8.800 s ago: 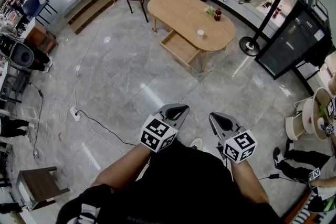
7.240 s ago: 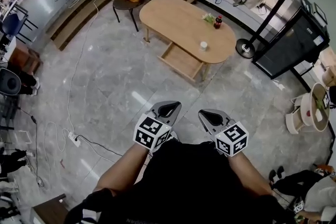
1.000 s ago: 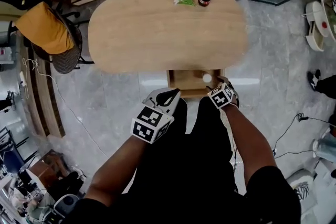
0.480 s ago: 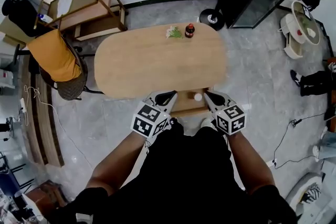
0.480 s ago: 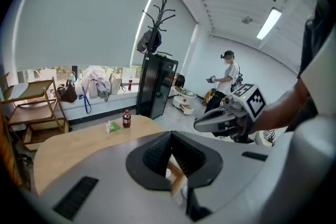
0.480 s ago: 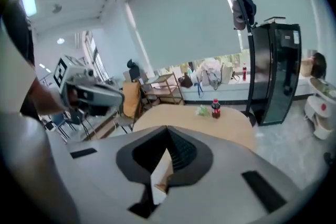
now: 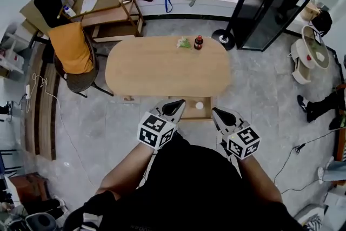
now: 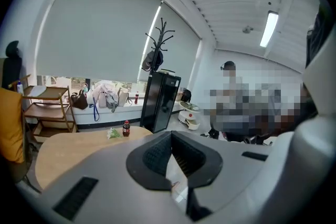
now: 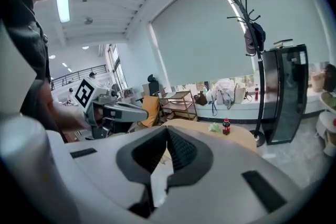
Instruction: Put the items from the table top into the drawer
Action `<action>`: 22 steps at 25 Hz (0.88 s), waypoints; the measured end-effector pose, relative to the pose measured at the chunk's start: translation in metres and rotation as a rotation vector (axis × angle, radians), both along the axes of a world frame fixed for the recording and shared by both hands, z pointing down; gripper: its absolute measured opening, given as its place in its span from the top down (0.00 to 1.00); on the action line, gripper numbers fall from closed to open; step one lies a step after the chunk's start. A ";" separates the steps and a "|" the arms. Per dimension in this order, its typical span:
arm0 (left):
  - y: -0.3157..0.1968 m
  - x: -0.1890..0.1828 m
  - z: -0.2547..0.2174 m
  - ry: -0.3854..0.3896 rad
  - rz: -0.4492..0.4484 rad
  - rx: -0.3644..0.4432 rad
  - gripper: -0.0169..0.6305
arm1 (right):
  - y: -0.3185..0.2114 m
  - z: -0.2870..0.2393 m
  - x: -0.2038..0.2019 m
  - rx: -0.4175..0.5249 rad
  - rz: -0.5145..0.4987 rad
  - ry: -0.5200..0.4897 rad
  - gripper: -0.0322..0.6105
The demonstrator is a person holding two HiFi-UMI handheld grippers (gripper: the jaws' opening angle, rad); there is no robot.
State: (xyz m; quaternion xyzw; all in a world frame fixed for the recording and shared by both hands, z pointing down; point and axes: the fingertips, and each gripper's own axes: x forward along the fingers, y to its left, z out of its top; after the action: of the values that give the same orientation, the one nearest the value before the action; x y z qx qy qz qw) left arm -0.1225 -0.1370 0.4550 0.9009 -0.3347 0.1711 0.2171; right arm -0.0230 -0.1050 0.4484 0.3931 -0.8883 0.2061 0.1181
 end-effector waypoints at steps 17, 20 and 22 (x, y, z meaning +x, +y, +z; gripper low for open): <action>0.190 0.033 -0.030 -0.006 -0.118 0.020 0.97 | 0.161 -0.018 0.037 0.032 -0.077 -0.114 0.95; 0.193 0.023 -0.039 -0.009 -0.128 0.040 0.97 | 0.167 -0.026 0.031 0.055 -0.071 -0.116 0.95; 0.195 0.020 -0.044 -0.006 -0.116 0.051 0.97 | 0.172 -0.029 0.024 0.068 -0.069 -0.105 0.95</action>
State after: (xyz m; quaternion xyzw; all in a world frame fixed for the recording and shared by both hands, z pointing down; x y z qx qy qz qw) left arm -0.1029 0.0578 0.4115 0.8846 -0.3914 0.1524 0.2026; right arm 0.0012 0.0666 0.4193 0.3546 -0.9128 0.1921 0.0648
